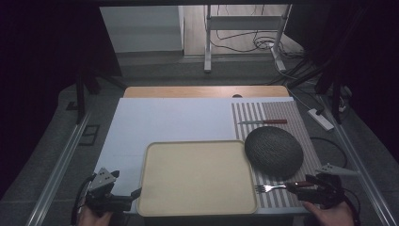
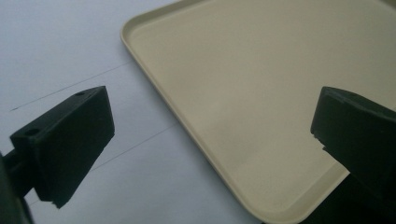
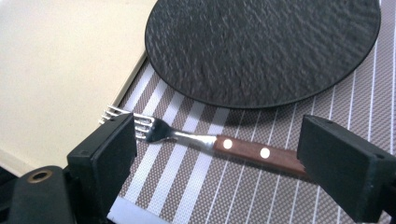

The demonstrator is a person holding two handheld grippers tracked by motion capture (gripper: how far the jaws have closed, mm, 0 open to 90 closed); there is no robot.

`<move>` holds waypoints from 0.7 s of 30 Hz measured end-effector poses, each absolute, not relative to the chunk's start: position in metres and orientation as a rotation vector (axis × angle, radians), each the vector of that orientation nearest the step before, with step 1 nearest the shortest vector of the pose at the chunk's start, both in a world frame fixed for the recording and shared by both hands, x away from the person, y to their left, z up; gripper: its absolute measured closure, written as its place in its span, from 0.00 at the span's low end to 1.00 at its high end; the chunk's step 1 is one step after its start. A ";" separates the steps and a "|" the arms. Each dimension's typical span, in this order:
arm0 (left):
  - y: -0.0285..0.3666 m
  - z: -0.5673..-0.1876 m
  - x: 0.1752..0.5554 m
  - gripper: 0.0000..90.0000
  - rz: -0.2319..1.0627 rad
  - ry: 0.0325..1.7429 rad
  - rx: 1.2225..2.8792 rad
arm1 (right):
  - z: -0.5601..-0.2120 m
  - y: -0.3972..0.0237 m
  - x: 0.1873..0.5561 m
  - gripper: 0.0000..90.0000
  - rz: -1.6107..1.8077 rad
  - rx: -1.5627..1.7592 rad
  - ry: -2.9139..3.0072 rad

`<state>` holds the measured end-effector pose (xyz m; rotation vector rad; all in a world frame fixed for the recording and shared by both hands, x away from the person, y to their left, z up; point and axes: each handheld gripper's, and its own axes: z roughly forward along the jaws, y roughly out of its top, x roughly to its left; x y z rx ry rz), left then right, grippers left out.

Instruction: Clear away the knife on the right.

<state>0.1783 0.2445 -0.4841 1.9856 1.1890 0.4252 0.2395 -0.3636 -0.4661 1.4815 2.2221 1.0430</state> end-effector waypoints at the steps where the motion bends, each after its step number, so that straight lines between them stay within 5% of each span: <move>1: 0.245 -0.484 0.178 0.00 0.425 1.189 1.986 | -0.465 -0.363 0.241 0.14 1.044 1.482 2.221; 21: 0.245 -0.485 0.179 0.00 0.416 1.191 1.990 | -0.452 -0.352 0.272 0.15 1.065 1.405 2.284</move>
